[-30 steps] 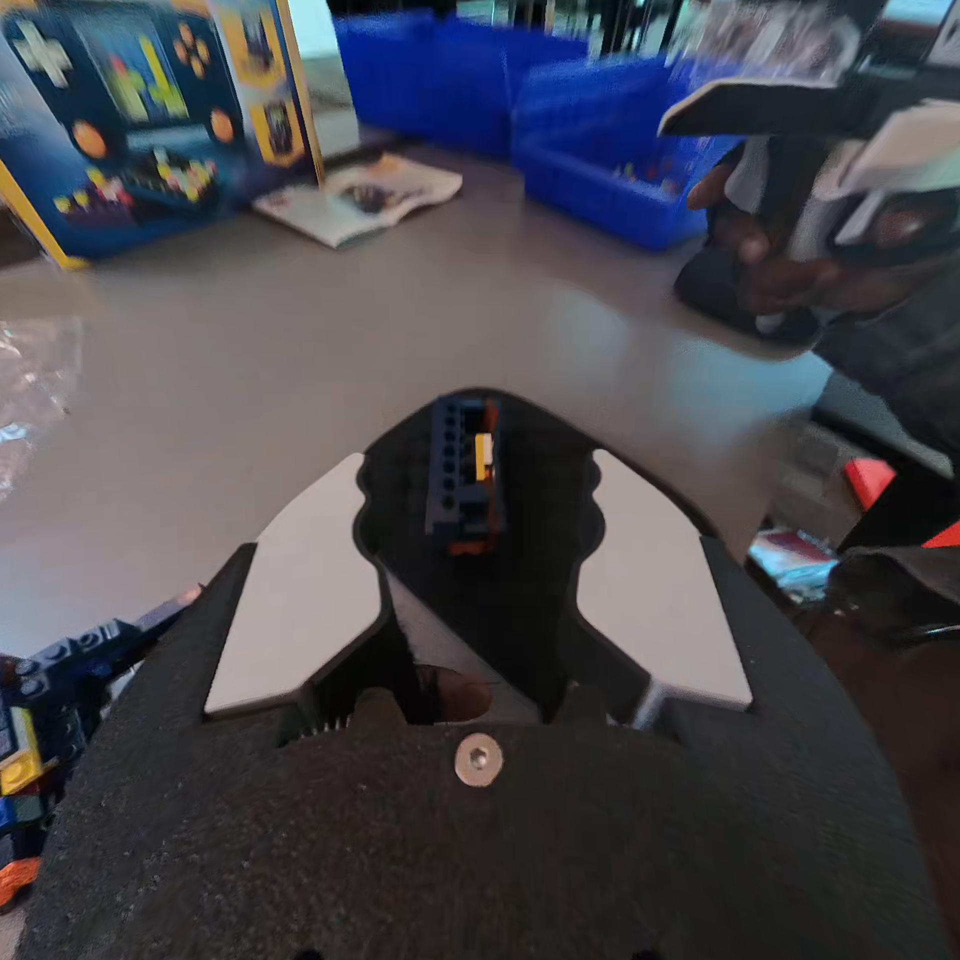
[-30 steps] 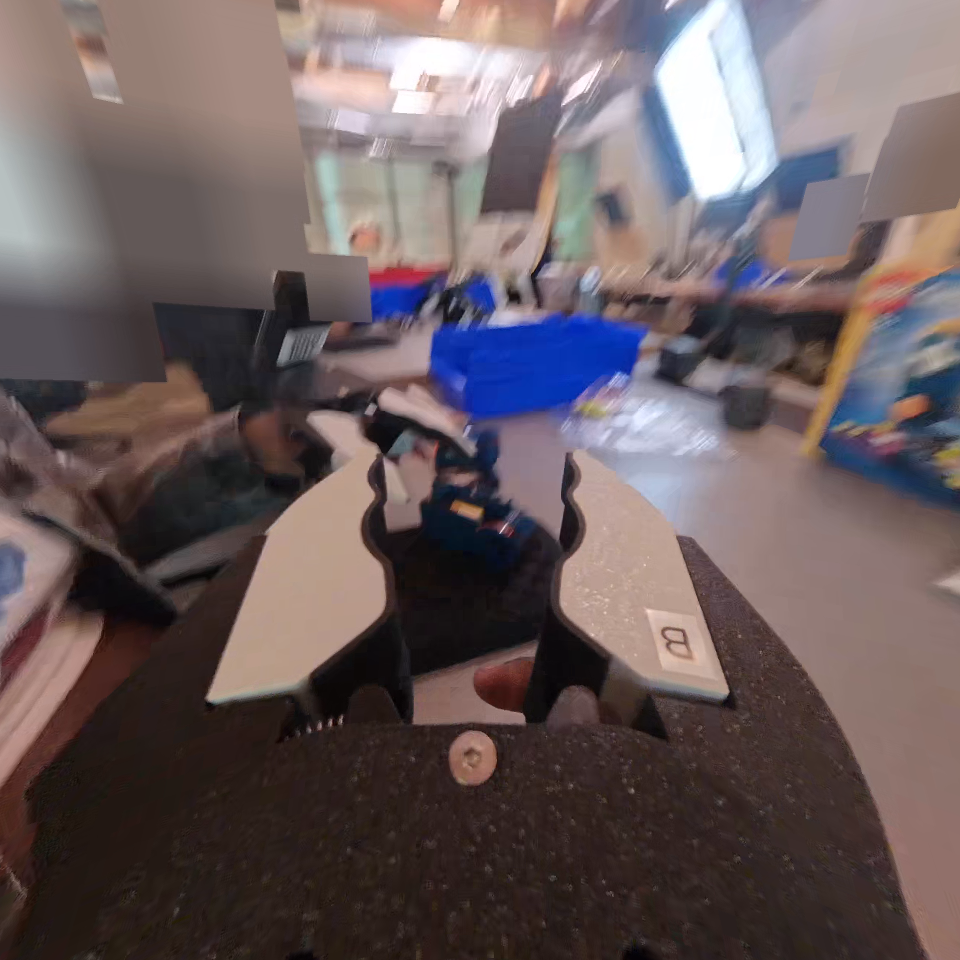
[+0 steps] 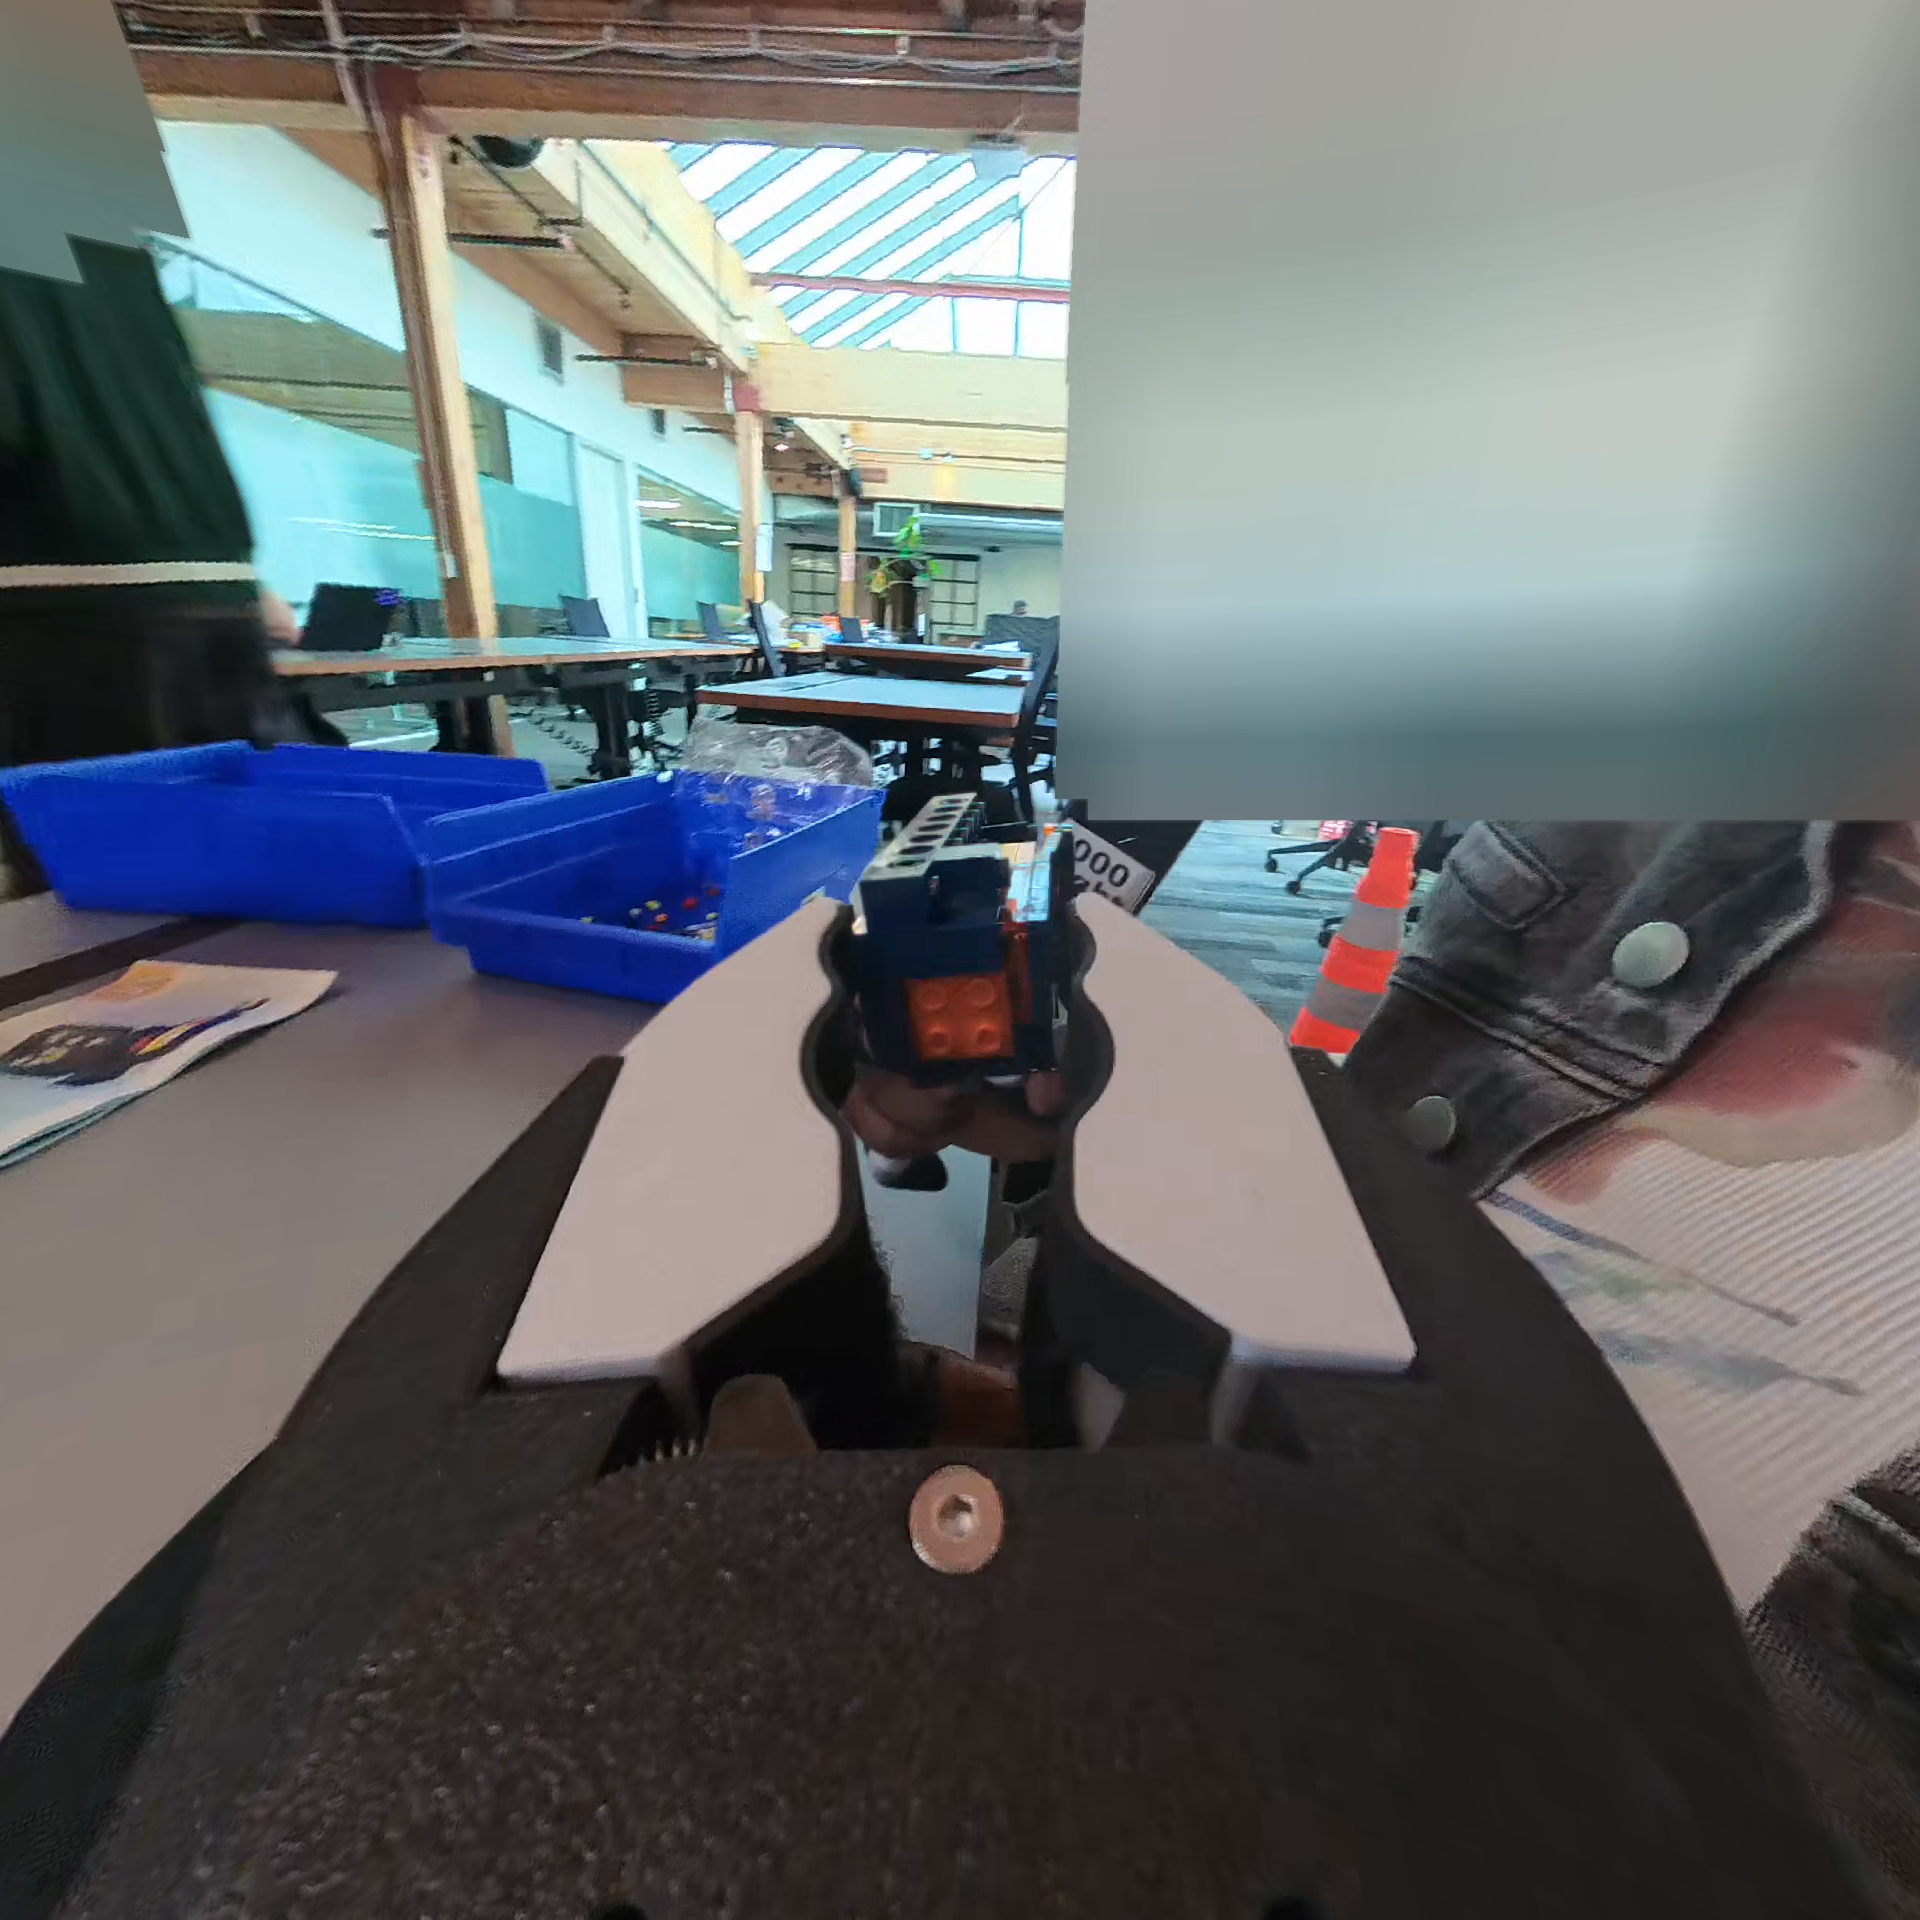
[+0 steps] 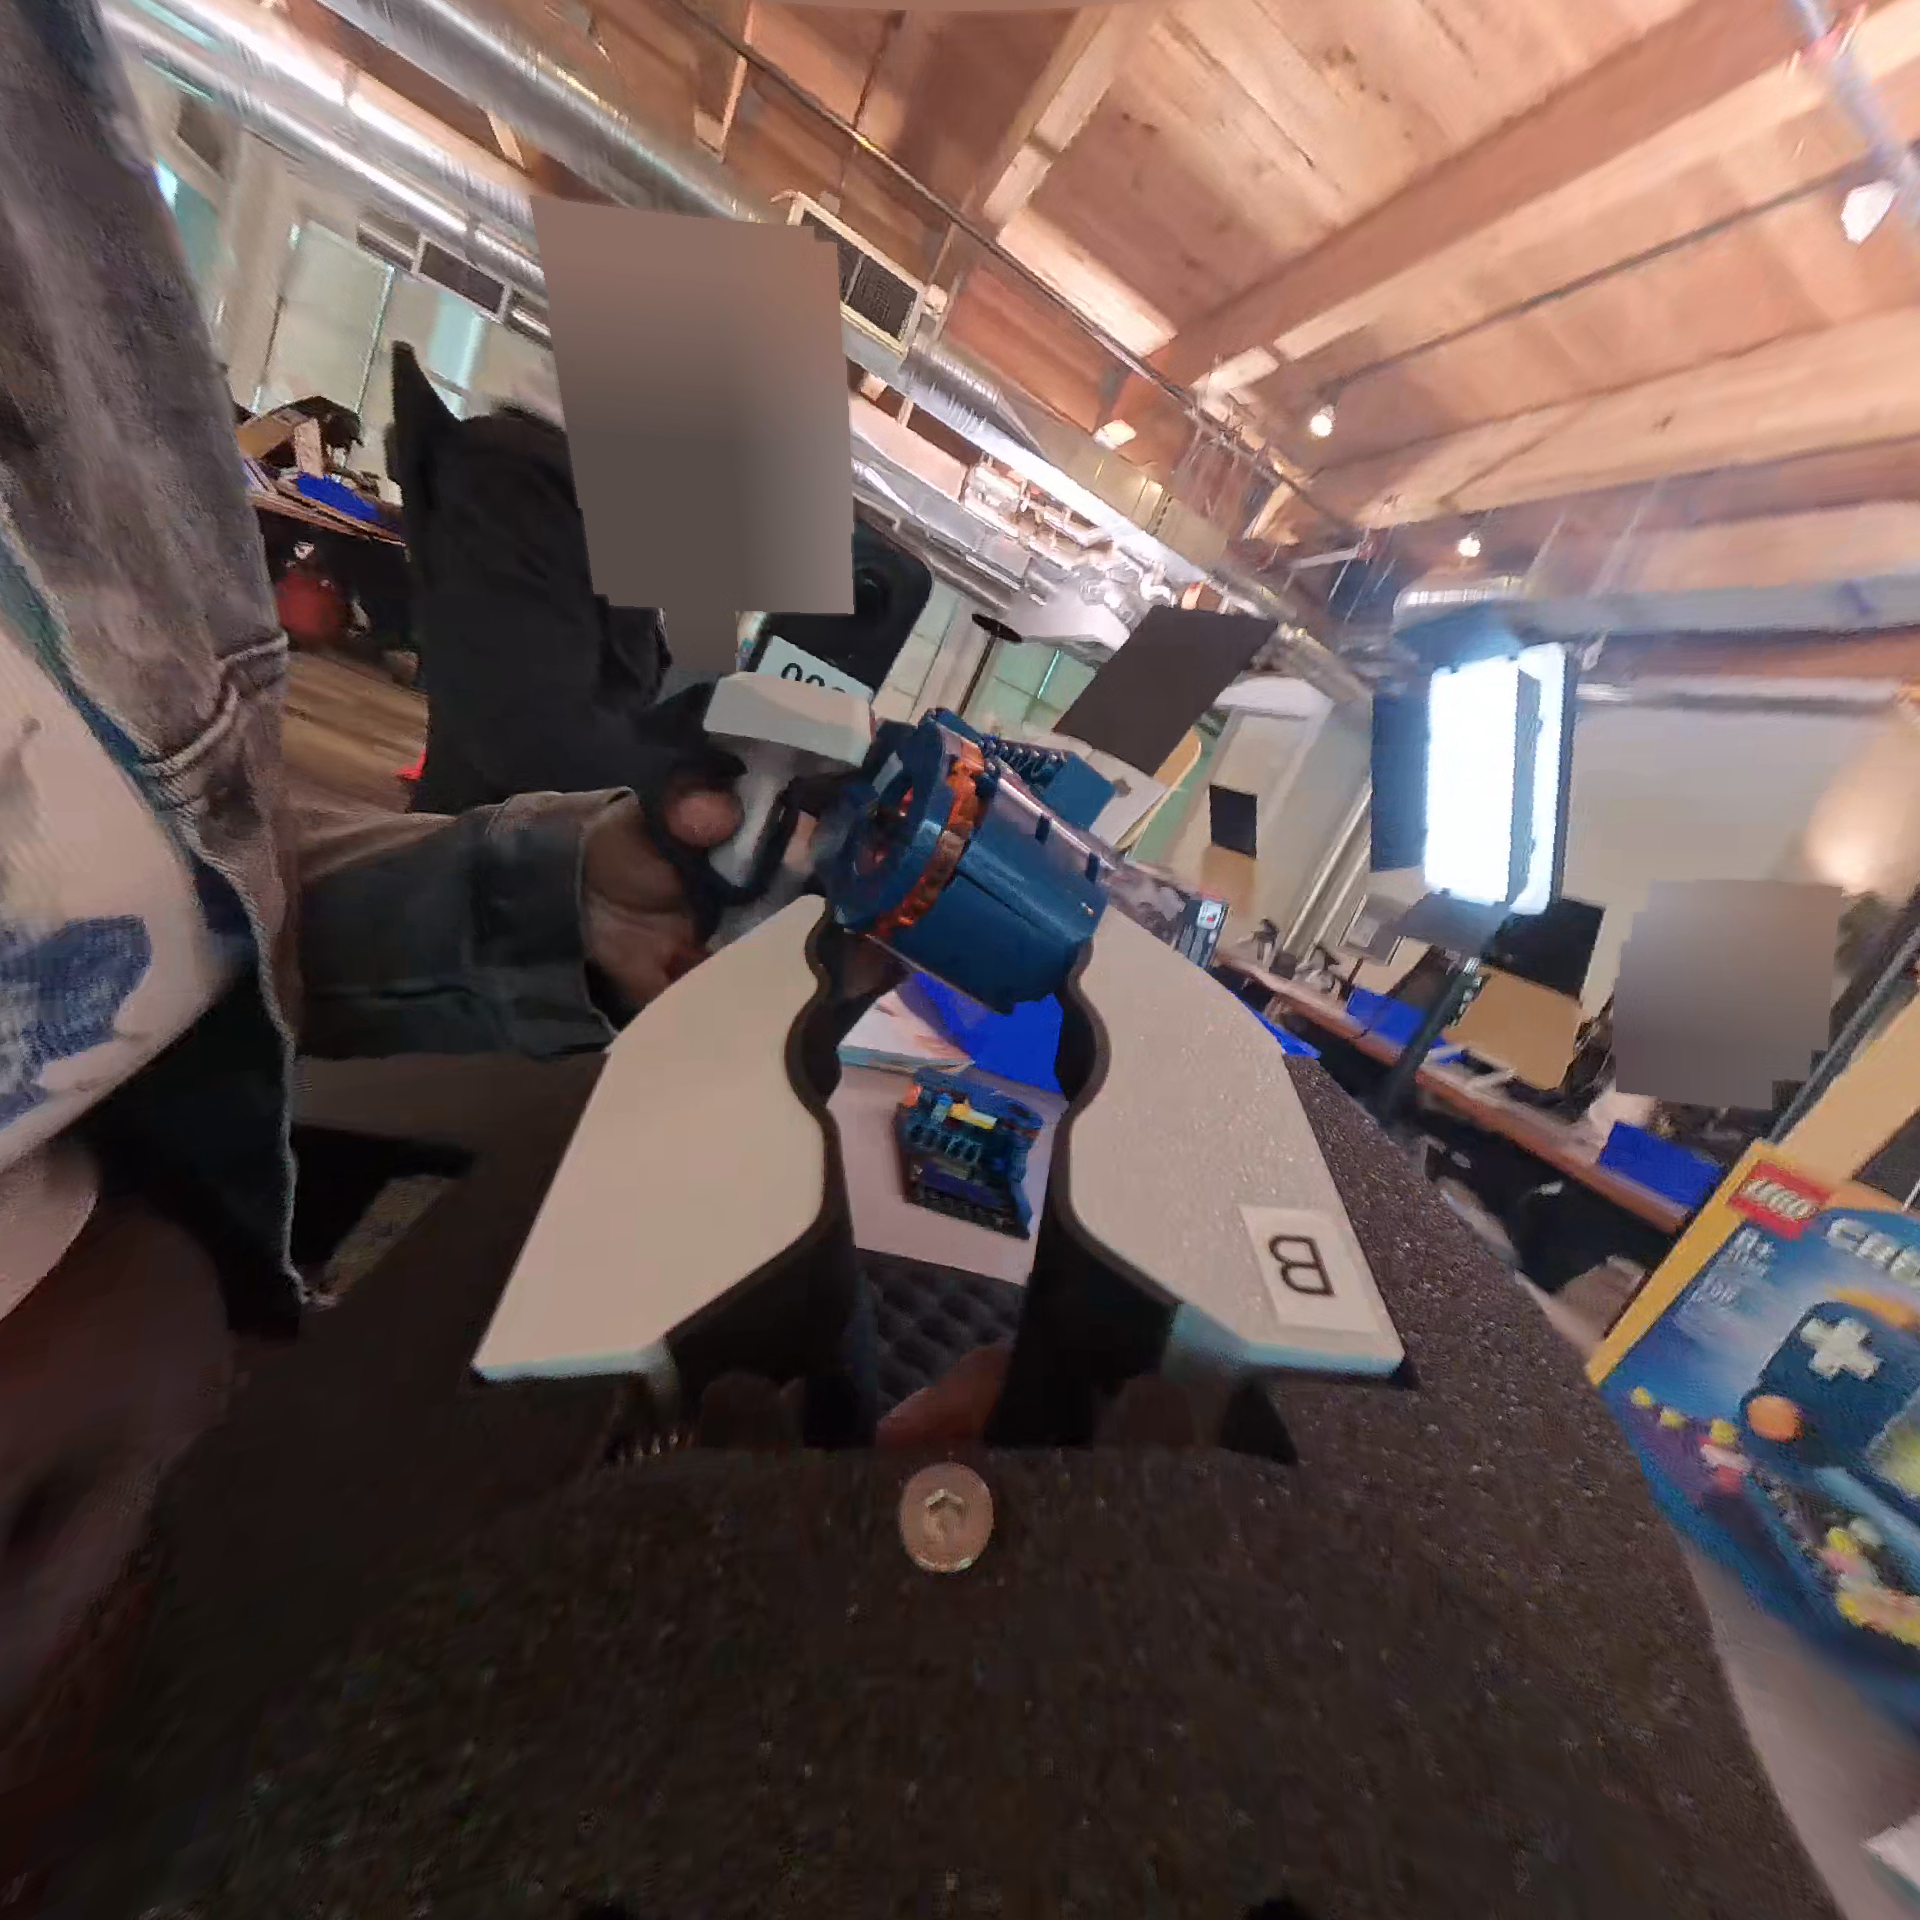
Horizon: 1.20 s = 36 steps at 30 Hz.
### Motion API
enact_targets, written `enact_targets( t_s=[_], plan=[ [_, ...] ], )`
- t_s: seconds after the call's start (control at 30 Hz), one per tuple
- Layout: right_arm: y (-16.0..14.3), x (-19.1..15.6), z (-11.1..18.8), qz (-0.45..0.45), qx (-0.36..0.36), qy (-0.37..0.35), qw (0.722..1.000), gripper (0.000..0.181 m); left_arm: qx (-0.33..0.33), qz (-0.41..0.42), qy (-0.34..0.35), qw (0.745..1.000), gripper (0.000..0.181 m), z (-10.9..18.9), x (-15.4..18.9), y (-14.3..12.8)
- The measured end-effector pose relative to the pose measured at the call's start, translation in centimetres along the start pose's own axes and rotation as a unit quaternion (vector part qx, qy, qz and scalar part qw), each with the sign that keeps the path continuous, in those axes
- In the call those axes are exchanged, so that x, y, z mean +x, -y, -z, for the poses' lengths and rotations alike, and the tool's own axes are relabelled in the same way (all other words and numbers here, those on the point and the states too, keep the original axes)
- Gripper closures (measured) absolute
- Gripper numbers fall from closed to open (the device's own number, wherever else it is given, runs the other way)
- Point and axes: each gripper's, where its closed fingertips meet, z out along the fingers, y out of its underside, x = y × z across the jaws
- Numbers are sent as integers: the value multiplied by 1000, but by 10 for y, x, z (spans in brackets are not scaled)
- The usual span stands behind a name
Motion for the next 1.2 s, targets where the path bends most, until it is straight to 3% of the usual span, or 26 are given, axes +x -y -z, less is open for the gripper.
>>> enact_targets(
  t_s=[0.17, 0.27, 0.33, 0.4, 0.63, 0.83, 1.03, 1.1, 1.2],
  plan=[
    [12, -2, -1, 23, 10, -3, 1000, 142, 20, -26, 1, 999, 145, -3, 7, 9],
    [11, 5, -8, -128, 10, -4, 992, 142, 55, 1, 40, 998, 141, -2, -4, 22],
    [14, 10, -15, -213, 13, -17, 977, 142, 63, 17, 32, 997, 127, -2, -1, 25],
    [21, 8, -21, -264, 18, -8, 964, 143, 31, 16, 21, 999, 136, -5, 4, 19],
    [25, 2, -22, -223, 12, 1, 975, 142, 38, 58, 12, 998, 136, -10, 11, 25],
    [21, 8, -20, -251, 14, -7, 968, 141, 35, 58, 62, 996, 142, -13, 2, 27],
    [9, 12, -19, -306, 15, -12, 952, 140, -4, -36, 142, 989, 143, -14, -5, 26],
    [-2, 14, -20, -329, -8, -21, 944, 155, -17, -95, 178, 979, 143, -12, -8, 27],
    [-11, 22, -15, -339, -25, -46, 939, 153, -37, -158, 228, 960, 143, -7, -16, 28]
  ],
)
